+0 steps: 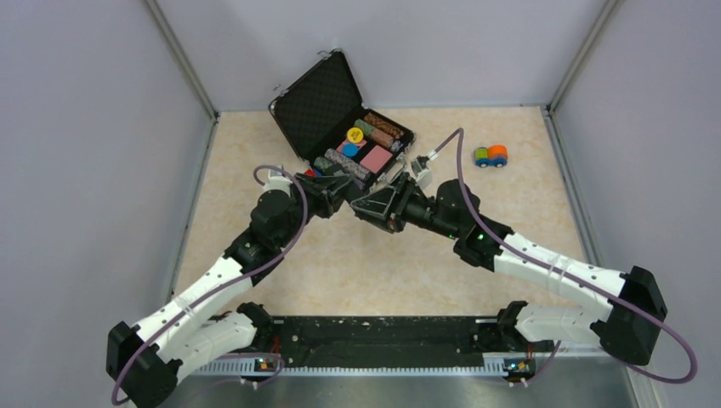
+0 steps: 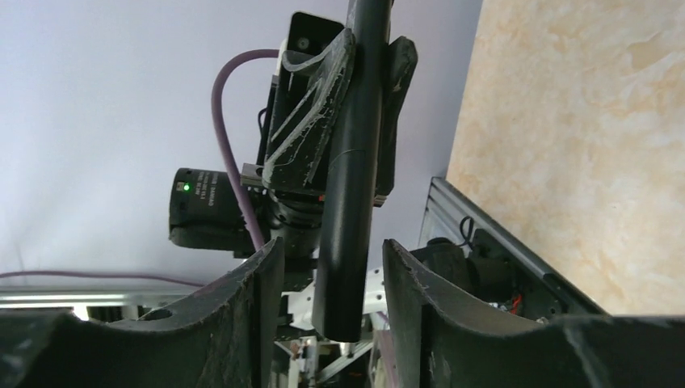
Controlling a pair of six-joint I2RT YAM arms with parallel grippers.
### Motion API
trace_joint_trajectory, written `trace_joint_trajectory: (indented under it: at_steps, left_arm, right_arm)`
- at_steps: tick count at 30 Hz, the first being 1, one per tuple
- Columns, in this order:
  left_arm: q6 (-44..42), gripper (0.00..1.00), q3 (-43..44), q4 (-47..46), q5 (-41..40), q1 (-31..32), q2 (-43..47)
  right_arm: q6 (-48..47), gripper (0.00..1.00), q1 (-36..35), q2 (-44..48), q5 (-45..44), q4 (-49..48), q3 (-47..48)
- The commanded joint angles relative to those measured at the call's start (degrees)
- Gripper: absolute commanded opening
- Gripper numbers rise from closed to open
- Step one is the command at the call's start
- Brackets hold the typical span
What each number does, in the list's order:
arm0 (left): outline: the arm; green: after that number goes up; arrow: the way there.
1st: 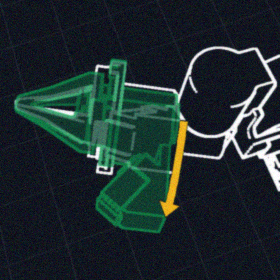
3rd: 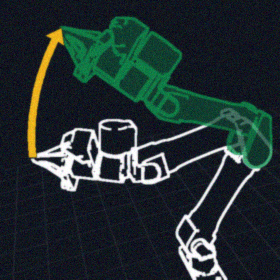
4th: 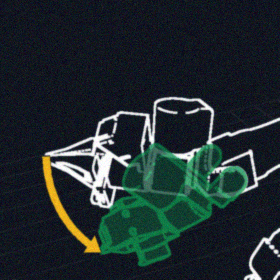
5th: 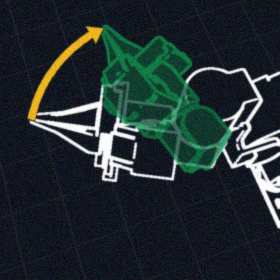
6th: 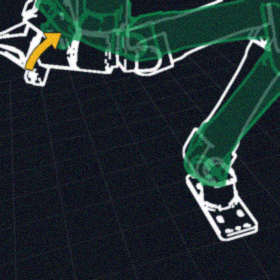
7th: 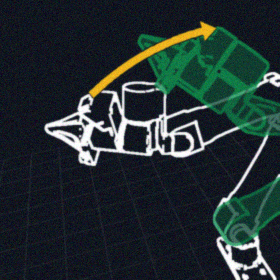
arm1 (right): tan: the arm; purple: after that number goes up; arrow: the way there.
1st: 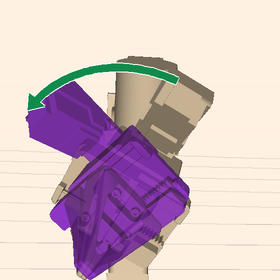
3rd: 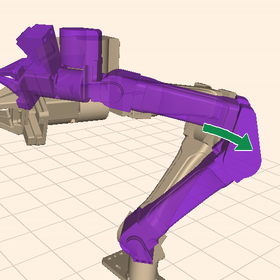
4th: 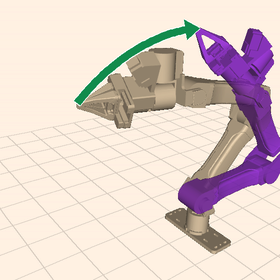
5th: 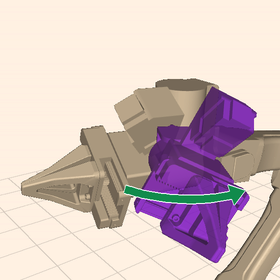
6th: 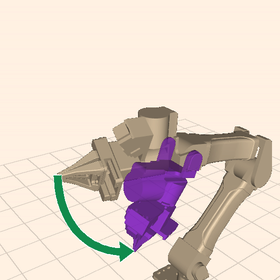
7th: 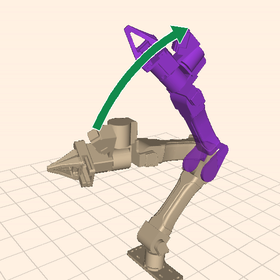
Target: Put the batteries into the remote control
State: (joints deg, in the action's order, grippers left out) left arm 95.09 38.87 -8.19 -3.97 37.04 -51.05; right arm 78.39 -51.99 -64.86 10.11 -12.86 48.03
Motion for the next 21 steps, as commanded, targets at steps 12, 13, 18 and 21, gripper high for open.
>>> trace_joint_trajectory:
  at_steps: [12, 13, 18, 21]
  left_arm:
    - [-5.88, 0.1, -7.3, -11.33, 2.72, 0.15, 5.69]
    - [-6.67, 0.15, -7.73, -12.21, 3.04, 0.15, 6.0]
    - [-9.79, 0.38, -9.88, -16.64, 5.35, 0.05, 7.72]
    - [-9.07, 0.38, -11.37, -18.5, 8.12, -2.34, 9.22]
  right_arm:
    - [4.15, 0.04, 2.47, 0.84, 3.56, -7.76, -3.71]
    - [3.72, 0.03, 2.6, 0.76, 3.89, -8.14, -3.61]
    - [1.53, 0.02, 3.68, 0.5, 7.82, -10.31, -3.31]
    - [1.58, 0.02, 4.8, -0.24, 13.0, -12.7, -2.85]
